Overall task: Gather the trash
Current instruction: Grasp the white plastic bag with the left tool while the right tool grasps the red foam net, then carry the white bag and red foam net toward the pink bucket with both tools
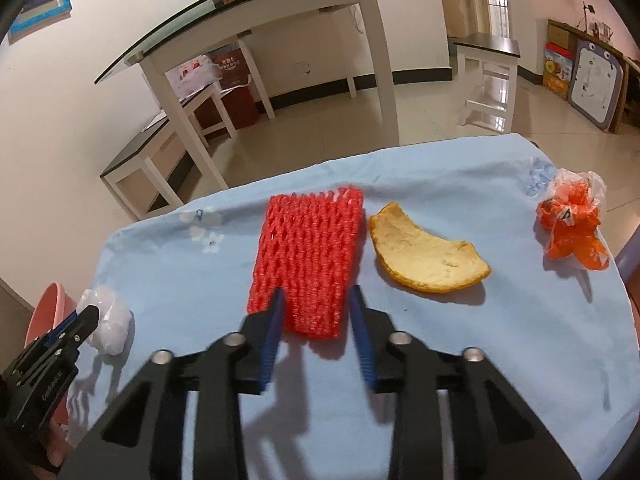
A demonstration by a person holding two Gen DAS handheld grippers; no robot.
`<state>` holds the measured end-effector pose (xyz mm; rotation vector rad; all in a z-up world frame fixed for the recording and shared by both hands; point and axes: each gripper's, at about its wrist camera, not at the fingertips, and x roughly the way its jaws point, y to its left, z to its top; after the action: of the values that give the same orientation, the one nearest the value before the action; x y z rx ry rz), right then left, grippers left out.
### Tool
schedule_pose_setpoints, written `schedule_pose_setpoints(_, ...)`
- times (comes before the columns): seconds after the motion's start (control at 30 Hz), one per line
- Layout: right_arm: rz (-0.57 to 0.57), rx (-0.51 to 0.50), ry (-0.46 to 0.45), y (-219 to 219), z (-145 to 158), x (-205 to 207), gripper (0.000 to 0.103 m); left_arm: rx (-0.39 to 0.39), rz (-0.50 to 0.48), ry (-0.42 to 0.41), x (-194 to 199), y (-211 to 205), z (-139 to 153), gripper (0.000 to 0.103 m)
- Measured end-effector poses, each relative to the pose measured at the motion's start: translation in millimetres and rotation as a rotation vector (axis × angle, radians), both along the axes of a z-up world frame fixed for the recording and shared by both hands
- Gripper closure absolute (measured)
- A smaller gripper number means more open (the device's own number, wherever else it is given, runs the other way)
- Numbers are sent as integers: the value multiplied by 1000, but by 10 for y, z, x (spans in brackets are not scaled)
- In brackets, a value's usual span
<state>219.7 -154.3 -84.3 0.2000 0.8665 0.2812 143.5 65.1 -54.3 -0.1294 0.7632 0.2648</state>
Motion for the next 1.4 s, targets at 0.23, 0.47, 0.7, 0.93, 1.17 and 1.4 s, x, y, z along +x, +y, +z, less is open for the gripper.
schedule_pose_setpoints(0.23,-4,25,-17,-15,47,-33,93,-54,14,-29,-175,-28,127,92)
schedule_pose_setpoints(0.47,19,50,-52,-29,154,-115,93,-119,23,-53,-459,-23,276,92)
schedule_pose_setpoints(0.7,56,34,-72,54,202,-193,93,-155,36,-77,-781,-24,384,92)
schedule_pose_setpoints(0.93,86,3,-85,141,209,-234,93,-144,62,-89,-1098,-12,458,92)
schedule_pose_setpoints(1.17,139,-23,-89,281,289,-378,93,-120,79,-87,-1353,-5,485,92)
schedule_pose_setpoints(1.4,203,12,-103,400,516,-724,93,-136,95,-111,-1449,21,548,92)
